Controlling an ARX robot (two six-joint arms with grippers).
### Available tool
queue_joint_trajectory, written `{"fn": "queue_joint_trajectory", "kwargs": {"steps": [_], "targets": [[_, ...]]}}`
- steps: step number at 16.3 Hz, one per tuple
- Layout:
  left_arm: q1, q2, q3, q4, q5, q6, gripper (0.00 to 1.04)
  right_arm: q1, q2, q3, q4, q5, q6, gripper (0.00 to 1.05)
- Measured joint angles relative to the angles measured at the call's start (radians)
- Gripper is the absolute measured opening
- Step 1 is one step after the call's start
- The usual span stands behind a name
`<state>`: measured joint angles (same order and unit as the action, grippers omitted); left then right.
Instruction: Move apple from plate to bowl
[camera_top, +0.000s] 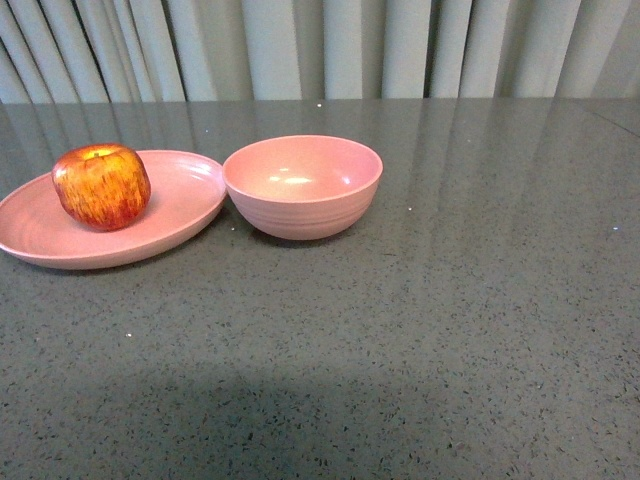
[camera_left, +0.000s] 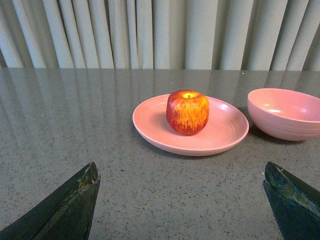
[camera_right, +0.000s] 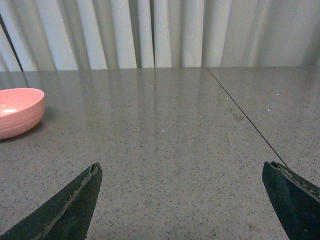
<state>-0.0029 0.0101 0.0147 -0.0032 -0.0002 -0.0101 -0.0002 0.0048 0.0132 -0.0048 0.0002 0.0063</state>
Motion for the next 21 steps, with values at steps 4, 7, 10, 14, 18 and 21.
{"fn": "queue_joint_trajectory", "kwargs": {"steps": [4, 7, 10, 14, 18, 21], "targets": [[0.000, 0.000, 0.000, 0.000, 0.000, 0.000, 0.98, 0.000, 0.000, 0.000, 0.000, 0.000, 0.000, 0.98], [0.000, 0.000, 0.000, 0.000, 0.000, 0.000, 0.98, 0.000, 0.000, 0.000, 0.000, 0.000, 0.000, 0.98], [0.000, 0.000, 0.000, 0.000, 0.000, 0.000, 0.98, 0.000, 0.000, 0.000, 0.000, 0.000, 0.000, 0.98], [0.000, 0.000, 0.000, 0.000, 0.000, 0.000, 0.98, 0.000, 0.000, 0.000, 0.000, 0.000, 0.000, 0.98], [-0.126, 0.200, 0.101, -0.218, -0.270, -0.121, 0.98, 0.000, 0.000, 0.000, 0.000, 0.000, 0.000, 0.98], [-0.118, 0.310, 0.165, -0.061, -0.236, -0.127, 0.98, 0.000, 0.000, 0.000, 0.001, 0.000, 0.000, 0.98]]}}
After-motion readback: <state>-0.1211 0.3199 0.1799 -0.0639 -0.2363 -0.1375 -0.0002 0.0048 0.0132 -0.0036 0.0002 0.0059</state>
